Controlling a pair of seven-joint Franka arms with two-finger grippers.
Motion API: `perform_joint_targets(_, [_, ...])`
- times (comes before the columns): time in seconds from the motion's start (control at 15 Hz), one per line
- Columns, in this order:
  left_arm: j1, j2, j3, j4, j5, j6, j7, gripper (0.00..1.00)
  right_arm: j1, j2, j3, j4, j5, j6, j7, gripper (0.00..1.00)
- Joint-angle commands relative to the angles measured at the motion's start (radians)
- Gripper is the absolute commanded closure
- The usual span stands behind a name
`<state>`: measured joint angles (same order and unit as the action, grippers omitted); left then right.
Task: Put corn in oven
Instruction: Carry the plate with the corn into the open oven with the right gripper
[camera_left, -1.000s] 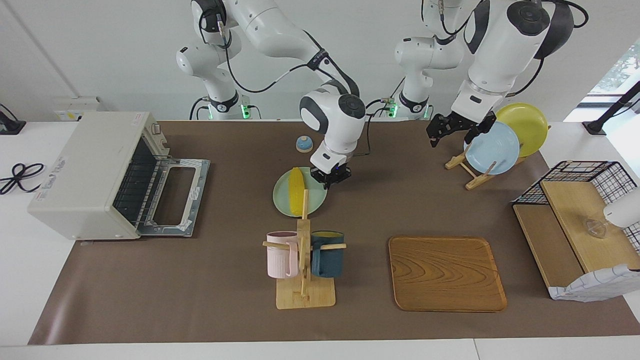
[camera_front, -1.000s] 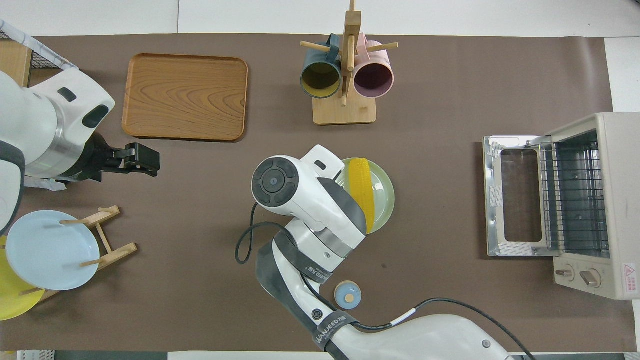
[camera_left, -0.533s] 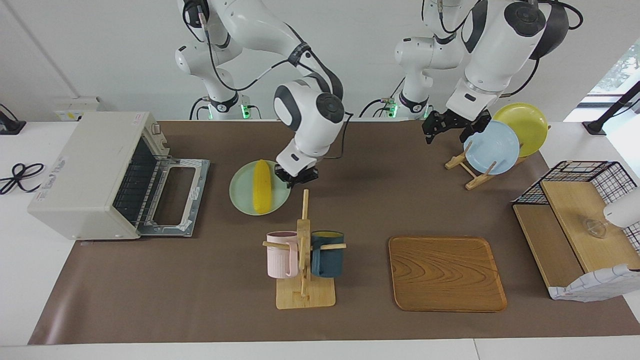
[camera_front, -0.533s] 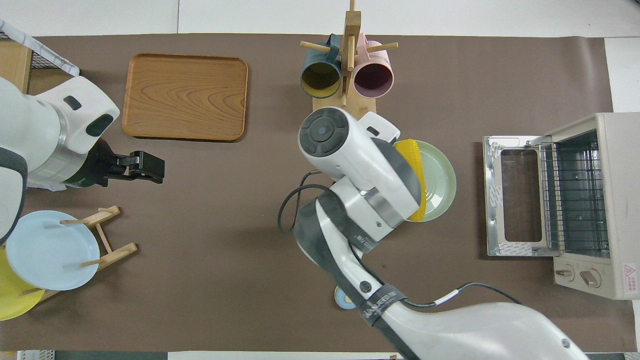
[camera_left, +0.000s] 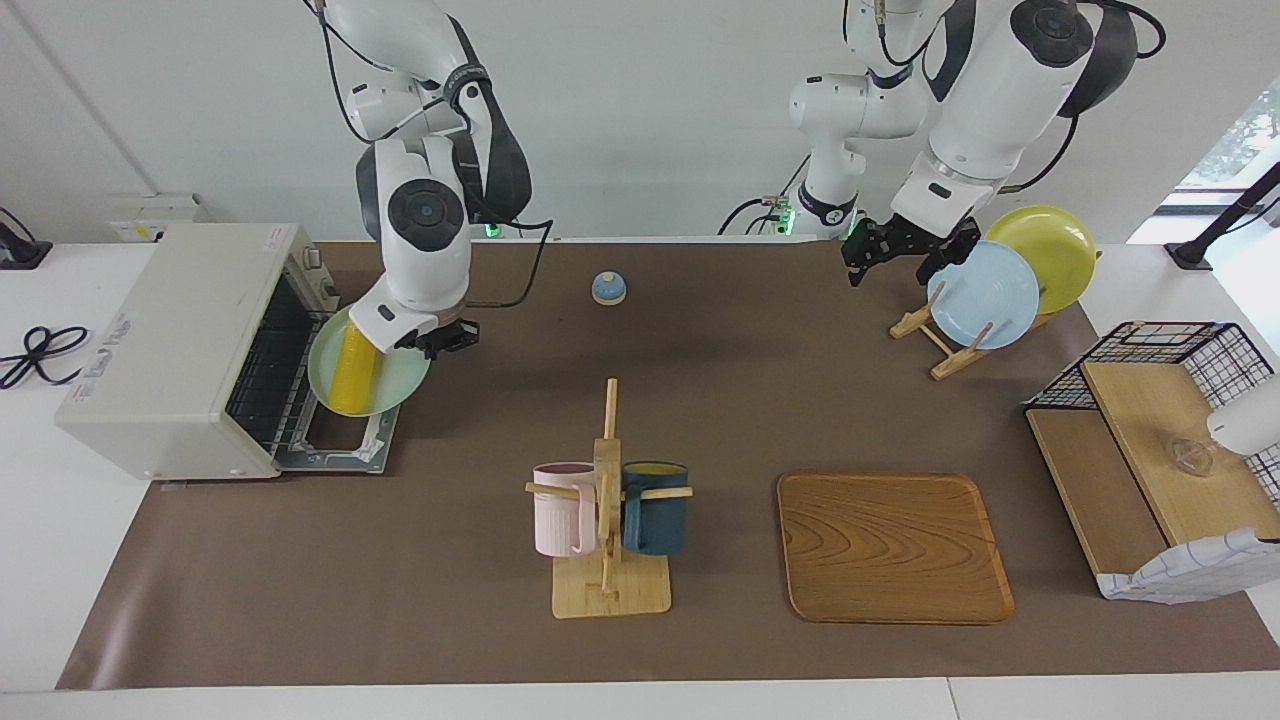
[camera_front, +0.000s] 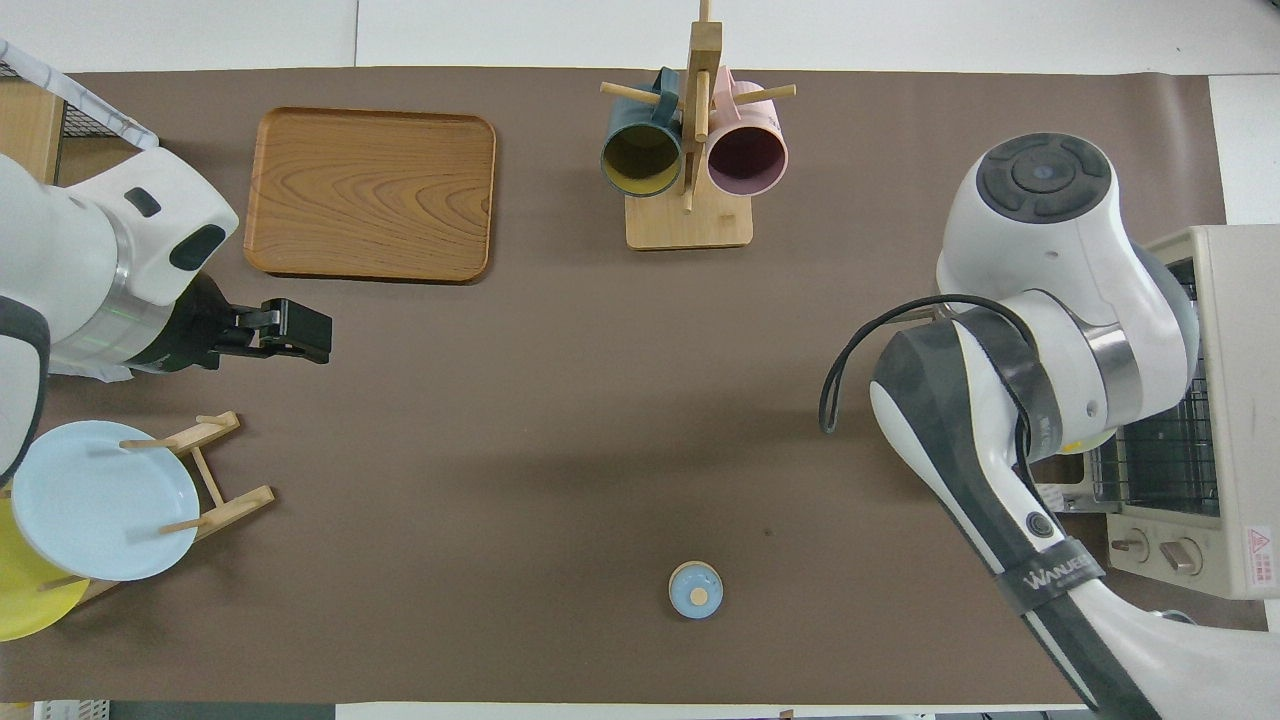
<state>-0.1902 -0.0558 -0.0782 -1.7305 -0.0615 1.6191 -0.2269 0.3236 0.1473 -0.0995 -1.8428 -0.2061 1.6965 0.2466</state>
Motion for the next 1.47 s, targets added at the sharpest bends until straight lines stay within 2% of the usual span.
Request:
perform_joint_targets(0.0, [-0.003,-0.013,0.003,-0.001,-0.011,0.01,0.014,0.0,-0.06,-0.031,0.015,-0.059,-0.053,0.032,-0.074,1.0])
perform_joint_targets(0.2, [-0.003,-0.013,0.003,-0.001,-0.011,0.008,0.009,0.0,-0.13,-0.037,0.015,-0.101,-0.059,0.11,-0.151,1.0])
perform_joint_targets(0.33, [-0.002,-0.013,0.003,0.002,-0.011,0.008,0.011,0.0,-0.146,-0.054,0.015,-0.165,-0.068,0.193,-0.159,1.0])
perform_joint_targets(0.47, [-0.002,-0.012,0.003,0.006,-0.011,0.004,0.011,0.0,-0.164,-0.067,0.015,-0.211,-0.102,0.224,-0.164,1.0])
perform_joint_targets(0.87, [-0.003,0.033,0.006,0.071,-0.004,-0.021,0.012,0.0,-0.262,-0.078,0.017,-0.236,-0.13,0.219,-0.302,1.0])
perform_joint_targets(1.33, [-0.005,0.04,0.006,0.089,-0.004,-0.045,0.012,0.0,-0.294,-0.097,0.017,-0.296,-0.119,0.265,-0.309,1.0])
perform_joint_targets(1.4, [-0.006,0.04,0.005,0.089,-0.004,-0.053,0.012,0.0,-0.304,-0.097,0.017,-0.297,-0.118,0.272,-0.316,0.96])
